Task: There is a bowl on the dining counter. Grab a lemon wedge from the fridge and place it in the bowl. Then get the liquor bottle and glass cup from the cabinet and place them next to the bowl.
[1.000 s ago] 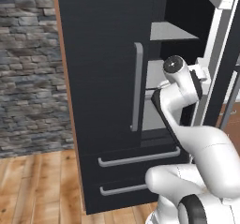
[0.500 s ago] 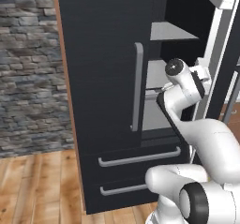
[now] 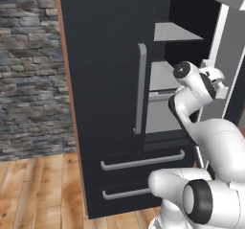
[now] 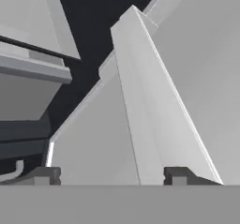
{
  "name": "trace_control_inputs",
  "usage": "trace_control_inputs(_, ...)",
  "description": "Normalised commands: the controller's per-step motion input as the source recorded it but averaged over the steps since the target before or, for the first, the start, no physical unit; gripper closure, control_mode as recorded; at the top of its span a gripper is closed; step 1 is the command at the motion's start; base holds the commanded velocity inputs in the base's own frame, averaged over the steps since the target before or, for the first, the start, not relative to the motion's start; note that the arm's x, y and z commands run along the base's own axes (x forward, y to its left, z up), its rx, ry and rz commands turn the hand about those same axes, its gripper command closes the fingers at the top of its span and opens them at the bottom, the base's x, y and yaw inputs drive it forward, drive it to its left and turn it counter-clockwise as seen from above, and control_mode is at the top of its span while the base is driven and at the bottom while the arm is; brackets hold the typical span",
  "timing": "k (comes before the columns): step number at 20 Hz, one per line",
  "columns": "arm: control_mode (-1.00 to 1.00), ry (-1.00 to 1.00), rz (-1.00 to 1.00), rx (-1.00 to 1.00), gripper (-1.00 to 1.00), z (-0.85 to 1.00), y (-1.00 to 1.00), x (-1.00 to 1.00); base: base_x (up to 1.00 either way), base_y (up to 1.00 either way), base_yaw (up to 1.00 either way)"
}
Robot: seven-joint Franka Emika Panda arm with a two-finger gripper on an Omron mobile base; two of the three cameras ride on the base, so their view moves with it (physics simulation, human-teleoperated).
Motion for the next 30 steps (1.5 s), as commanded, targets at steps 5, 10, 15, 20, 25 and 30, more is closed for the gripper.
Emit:
trace_control_inputs(5,-1.0,0.07,-0.09,-0.11,-1.0,-0.11,-1.0,-0.27,0.0,0.0,0.0)
trace_control_inputs(10,-1.0,-0.06,0.0,-0.03,-1.0,0.06,-0.19,-0.45,0.0,0.0,0.0)
trace_control_inputs(15,-1.0,-0.17,0.13,0.05,-1.0,0.59,0.89,-0.76,0.0,0.0,0.0)
trace_control_inputs(20,-1.0,-0.01,0.2,0.14,-1.0,0.75,0.99,-0.54,0.0,0.0,0.0)
trace_control_inputs(25,-1.0,0.11,0.23,0.22,-1.0,0.7,0.87,-0.11,0.0,0.0,0.0)
trace_control_inputs(30,-1.0,0.2,0.19,0.28,-1.0,0.39,0.78,0.0,0.0,0.0,0.0)
